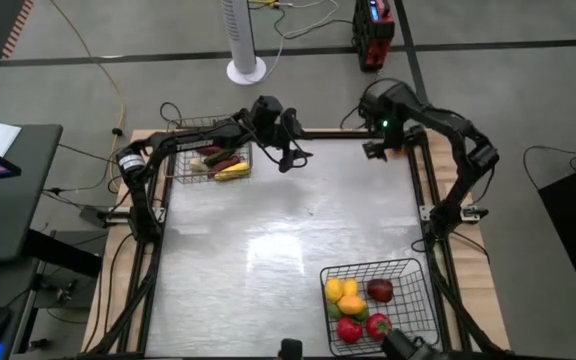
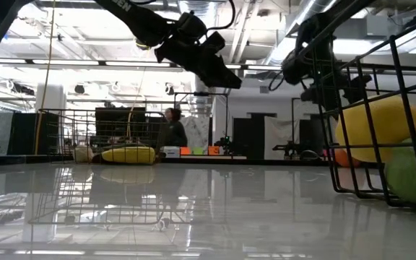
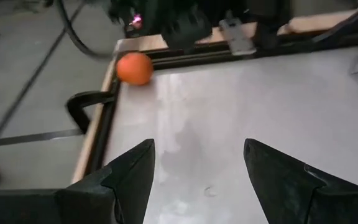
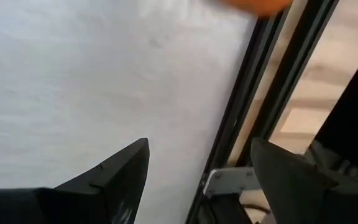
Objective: Sort produce into baskets
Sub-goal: Move the bottom wire basket to the center of the table
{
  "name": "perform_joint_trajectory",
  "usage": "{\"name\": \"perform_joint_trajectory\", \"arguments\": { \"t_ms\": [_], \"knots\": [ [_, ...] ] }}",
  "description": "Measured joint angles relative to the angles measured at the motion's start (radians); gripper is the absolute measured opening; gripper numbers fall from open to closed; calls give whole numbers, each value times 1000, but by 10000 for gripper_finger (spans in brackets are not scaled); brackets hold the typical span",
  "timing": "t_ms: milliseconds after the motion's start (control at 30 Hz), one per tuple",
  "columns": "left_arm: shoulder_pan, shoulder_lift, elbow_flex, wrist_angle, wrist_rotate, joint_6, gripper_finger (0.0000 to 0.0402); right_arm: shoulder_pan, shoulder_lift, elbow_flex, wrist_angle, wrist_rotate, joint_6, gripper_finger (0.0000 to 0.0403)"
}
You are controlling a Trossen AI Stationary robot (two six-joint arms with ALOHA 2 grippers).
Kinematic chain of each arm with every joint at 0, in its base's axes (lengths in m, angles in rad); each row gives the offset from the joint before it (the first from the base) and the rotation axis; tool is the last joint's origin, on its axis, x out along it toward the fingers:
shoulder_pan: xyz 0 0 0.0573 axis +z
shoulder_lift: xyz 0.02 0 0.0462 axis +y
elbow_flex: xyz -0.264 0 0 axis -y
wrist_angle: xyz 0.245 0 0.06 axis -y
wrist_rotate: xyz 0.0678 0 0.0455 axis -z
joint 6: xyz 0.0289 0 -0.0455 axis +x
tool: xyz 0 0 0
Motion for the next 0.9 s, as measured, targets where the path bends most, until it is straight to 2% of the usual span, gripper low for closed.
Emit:
{"name": "perform_joint_trajectory", "arguments": {
  "t_ms": [133, 267, 333, 500, 600, 800, 900],
  "knots": [
    [18, 0, 0, 8, 86, -40, 235, 63, -26, -135, 113, 11, 55, 308],
    [19, 0, 0, 13, 86, -61, 235, 92, -29, -248, 229, 19, 68, 308],
    [19, -4, 0, 12, 74, -60, 235, 101, -29, -277, 264, 59, 83, 308],
    [13, -30, 0, 8, -35, -21, 235, 164, -45, -293, 257, 177, 138, 308],
    [17, -34, -10, 18, -42, -11, 235, 205, -71, -292, 274, 243, 168, 308],
    [44, -34, -53, 110, -16, -26, 235, 233, -108, -295, 290, 242, 166, 308],
    [58, -34, -56, 102, -16, -35, 235, 263, -142, -319, 308, 225, 177, 308]
  ]
}}
